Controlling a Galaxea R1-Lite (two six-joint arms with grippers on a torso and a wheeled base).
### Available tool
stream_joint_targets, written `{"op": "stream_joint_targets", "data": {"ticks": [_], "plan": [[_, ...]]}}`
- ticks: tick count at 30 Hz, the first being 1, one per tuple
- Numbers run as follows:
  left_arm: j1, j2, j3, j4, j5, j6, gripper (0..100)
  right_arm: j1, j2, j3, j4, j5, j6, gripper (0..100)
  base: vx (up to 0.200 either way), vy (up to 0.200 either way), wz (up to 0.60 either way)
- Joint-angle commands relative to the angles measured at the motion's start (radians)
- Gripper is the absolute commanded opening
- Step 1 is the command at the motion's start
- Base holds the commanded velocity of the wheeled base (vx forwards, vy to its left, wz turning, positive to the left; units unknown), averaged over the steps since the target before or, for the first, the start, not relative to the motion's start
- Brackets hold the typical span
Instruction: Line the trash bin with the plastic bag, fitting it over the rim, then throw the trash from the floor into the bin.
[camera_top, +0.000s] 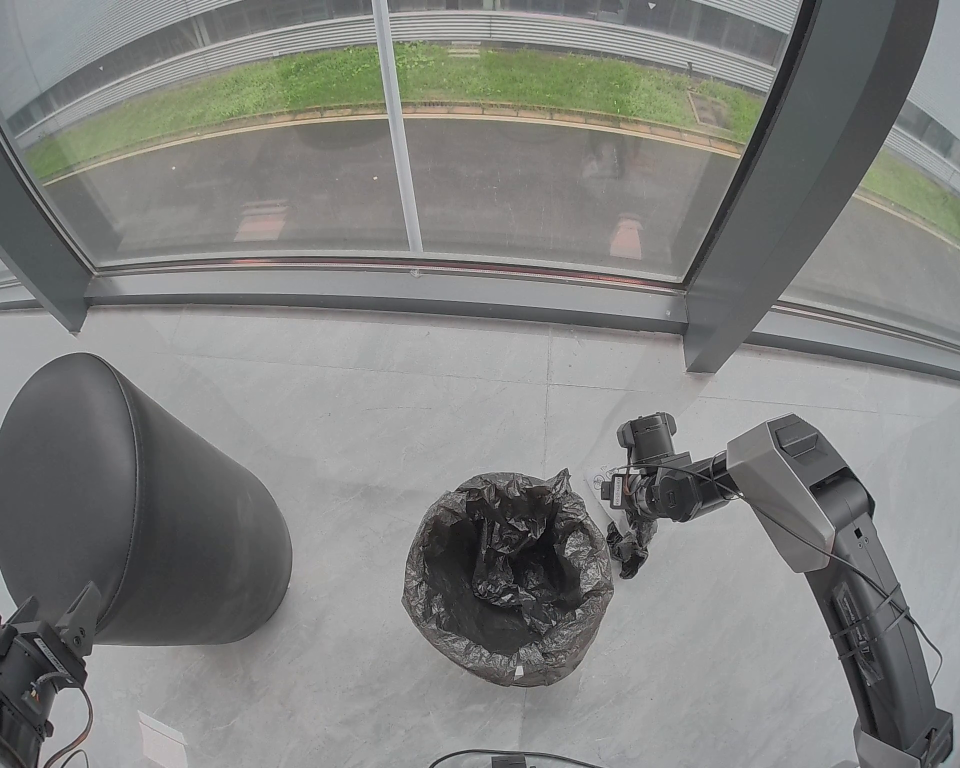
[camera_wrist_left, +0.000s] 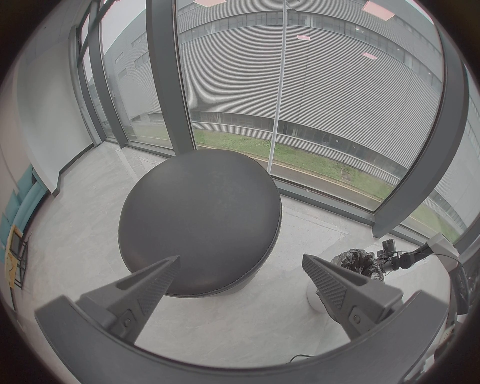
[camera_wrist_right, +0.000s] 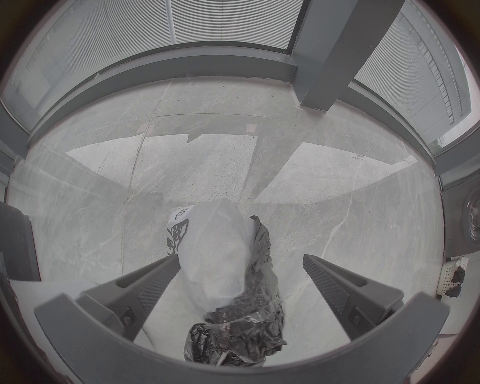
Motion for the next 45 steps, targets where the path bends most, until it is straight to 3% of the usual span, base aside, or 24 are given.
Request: {"op": "stream_joint_targets", "data": {"ticks": [1,15,23,31,33,36,39,45], "plan": [[0.000,-0.003,0.002,-0.001,-0.001,0.000,100,0.000,0.013,-0.014,-0.001,0.000,0.001,0,0.000,0.000,0.00],[0.000,-0.015,0.003,-0.001,-0.003,0.000,100,0.002,0.001,-0.014,-0.004,0.000,0.027,0,0.000,0.000,0.00],[0.003,-0.067,-0.029,0.016,0.008,0.004,100,0.003,-0.171,0.036,0.033,0.000,0.090,0,0.000,0.000,0.00],[0.107,-0.121,-0.020,0.007,0.062,0.152,100,0.031,-0.420,0.160,0.033,-0.014,0.104,0,0.000,0.000,0.00],[0.161,-0.205,-0.014,0.008,0.065,0.218,100,0.066,-0.515,0.202,0.028,-0.022,0.119,0,0.000,0.000,0.00],[0.210,-0.271,0.003,0.015,0.065,0.264,100,0.094,-0.576,0.214,0.025,-0.045,0.113,0,0.000,0.000,0.00],[0.277,-0.380,0.046,0.015,0.051,0.340,100,0.151,-0.647,0.206,0.023,-0.111,0.098,0,0.000,0.000,0.00],[0.279,-0.472,0.086,0.015,0.047,0.368,100,0.234,-0.734,0.216,0.023,-0.127,0.070,0,0.000,0.000,0.00]]}}
